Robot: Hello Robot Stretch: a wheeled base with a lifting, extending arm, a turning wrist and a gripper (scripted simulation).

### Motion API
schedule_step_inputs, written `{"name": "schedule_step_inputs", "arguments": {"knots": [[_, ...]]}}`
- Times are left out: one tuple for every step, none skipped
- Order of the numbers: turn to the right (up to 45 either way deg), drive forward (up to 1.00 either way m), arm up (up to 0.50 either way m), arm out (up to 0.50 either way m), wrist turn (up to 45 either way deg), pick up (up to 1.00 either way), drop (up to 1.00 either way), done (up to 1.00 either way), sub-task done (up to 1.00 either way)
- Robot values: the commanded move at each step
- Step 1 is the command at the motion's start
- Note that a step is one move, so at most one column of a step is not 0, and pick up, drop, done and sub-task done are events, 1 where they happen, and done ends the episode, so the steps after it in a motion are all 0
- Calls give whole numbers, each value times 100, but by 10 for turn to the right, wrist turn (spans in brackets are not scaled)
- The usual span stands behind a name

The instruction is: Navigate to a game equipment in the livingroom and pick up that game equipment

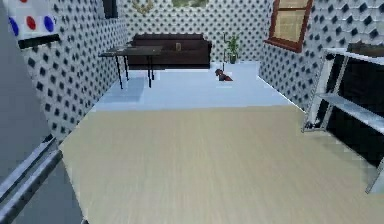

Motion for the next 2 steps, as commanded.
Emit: {"name": "schedule_step_inputs", "arguments": {"knots": [[-90,0,0,0,0,0,0,0,0],[0,100,0,0,0,0,0,0,0]]}}
